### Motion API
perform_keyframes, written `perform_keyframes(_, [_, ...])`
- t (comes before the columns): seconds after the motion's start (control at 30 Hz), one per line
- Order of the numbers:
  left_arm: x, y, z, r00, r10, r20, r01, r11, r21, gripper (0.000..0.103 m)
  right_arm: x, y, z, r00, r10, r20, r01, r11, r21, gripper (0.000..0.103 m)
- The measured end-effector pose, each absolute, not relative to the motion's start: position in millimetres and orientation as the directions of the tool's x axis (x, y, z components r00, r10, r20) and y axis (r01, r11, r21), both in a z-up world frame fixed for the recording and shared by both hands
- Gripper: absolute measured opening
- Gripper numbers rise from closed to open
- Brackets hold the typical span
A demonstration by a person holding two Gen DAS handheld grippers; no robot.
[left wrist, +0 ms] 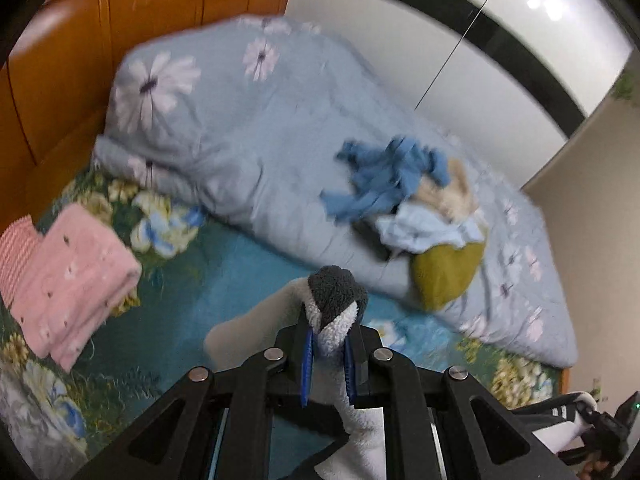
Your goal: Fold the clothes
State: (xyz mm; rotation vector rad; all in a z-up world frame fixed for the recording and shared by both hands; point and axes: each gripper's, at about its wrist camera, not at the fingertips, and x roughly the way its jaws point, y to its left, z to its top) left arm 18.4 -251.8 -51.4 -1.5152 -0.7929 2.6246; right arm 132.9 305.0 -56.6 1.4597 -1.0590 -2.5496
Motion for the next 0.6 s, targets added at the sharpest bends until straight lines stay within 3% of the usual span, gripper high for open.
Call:
perform_keyframes(0.23, [25.5,-249.1,-138.0,-0.424,0.300,-0.854,0.396,-0.787,-0.473,0.014,118.8,307.3,-135.9,-0.489,-0.315,-0.813,-0.407,-0.742,0.532,0.010])
perform_keyframes(0.6, [87.2,-239.9,-254.2,-0.096,0.275,-0.957,0.518,-0.807,-0.284,0.014,196.8,319.8,-256.3,-0.170,-0.317,-0.933,-0.651,-0.675,0.347,0.010])
